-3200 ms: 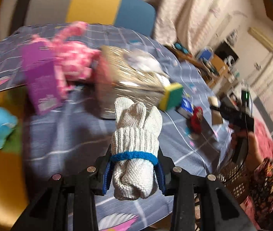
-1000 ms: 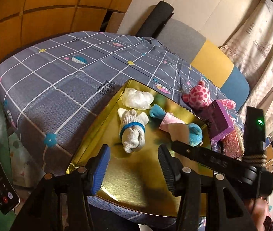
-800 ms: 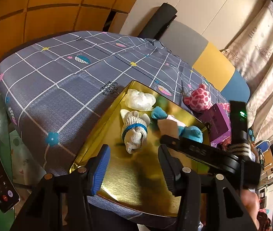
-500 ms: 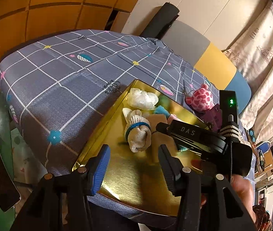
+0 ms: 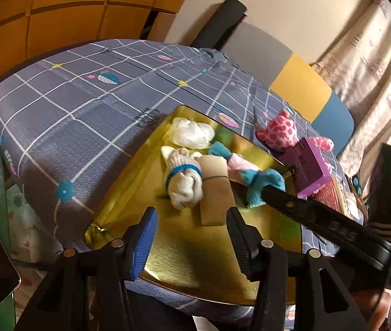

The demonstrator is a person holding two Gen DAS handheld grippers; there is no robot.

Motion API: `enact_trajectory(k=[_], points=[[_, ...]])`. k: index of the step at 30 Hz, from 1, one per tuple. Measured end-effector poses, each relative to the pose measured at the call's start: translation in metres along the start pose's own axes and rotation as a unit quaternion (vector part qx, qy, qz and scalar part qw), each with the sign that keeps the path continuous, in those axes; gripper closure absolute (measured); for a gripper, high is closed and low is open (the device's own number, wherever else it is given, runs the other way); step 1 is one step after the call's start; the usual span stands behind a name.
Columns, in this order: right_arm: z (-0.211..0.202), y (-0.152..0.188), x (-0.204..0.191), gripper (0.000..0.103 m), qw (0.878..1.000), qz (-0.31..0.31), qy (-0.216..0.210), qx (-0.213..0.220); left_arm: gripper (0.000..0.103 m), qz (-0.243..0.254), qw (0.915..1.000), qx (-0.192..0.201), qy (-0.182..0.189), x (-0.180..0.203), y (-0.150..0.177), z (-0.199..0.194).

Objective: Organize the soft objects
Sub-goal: 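Lower the beige bandage roll into the gold tray and open the right tool, then grasp the red knit sock on the table with the right tool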

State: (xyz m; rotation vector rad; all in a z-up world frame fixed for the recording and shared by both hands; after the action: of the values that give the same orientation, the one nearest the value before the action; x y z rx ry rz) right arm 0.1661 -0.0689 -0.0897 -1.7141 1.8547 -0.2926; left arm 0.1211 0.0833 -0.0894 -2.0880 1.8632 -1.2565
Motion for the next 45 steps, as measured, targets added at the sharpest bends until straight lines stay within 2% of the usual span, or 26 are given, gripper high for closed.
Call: enact_trajectory(k=[10, 18, 23, 30, 33, 39, 45], points=[[-0.067, 0.009, 0.056, 0.04, 0.995, 0.033, 0.048, 0.078, 0.051, 0.049, 0.9983, -0.003, 0.032, 0.033, 0.009, -0.003], [-0.105, 0.042, 0.145, 0.038, 0.983, 0.108, 0.118, 0.093, 0.051, 0.095, 0.9926, -0.014, 0.074, 0.07, 0.027, 0.0], [-0.119, 0.083, 0.225, 0.038, 0.966, 0.173, 0.179, 0.07, 0.051, 0.126, 0.9882, -0.031, 0.08, 0.096, 0.039, 0.008], [-0.155, 0.132, 0.332, 0.038, 0.923, 0.3, 0.234, 0.061, 0.051, 0.157, 0.9816, -0.056, 0.093, 0.127, 0.052, 0.02], [-0.168, 0.143, 0.354, 0.038, 0.911, 0.327, 0.24, 0.07, 0.051, 0.179, 0.9764, -0.066, 0.101, 0.144, 0.059, 0.023], [-0.19, 0.15, 0.394, 0.038, 0.889, 0.354, 0.278, 0.086, 0.051, 0.218, 0.963, -0.087, 0.132, 0.175, 0.073, 0.026], [-0.196, 0.136, 0.433, 0.038, 0.883, 0.346, 0.304, 0.086, 0.051, 0.235, 0.9564, -0.102, 0.14, 0.191, 0.083, 0.031]])
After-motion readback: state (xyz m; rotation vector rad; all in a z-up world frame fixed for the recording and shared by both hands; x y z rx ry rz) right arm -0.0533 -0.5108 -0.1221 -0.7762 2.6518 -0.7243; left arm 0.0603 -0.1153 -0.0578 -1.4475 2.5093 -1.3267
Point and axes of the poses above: each gripper's, at about its wrist camera, not at the fingertips, and z roughly the way its jaws point, x to its right, y to its underside, the point moved 4 cm from there along z, roughly the way its jaws point, and after that the axes turned 7 degrees about y, right-handed, at the moved point
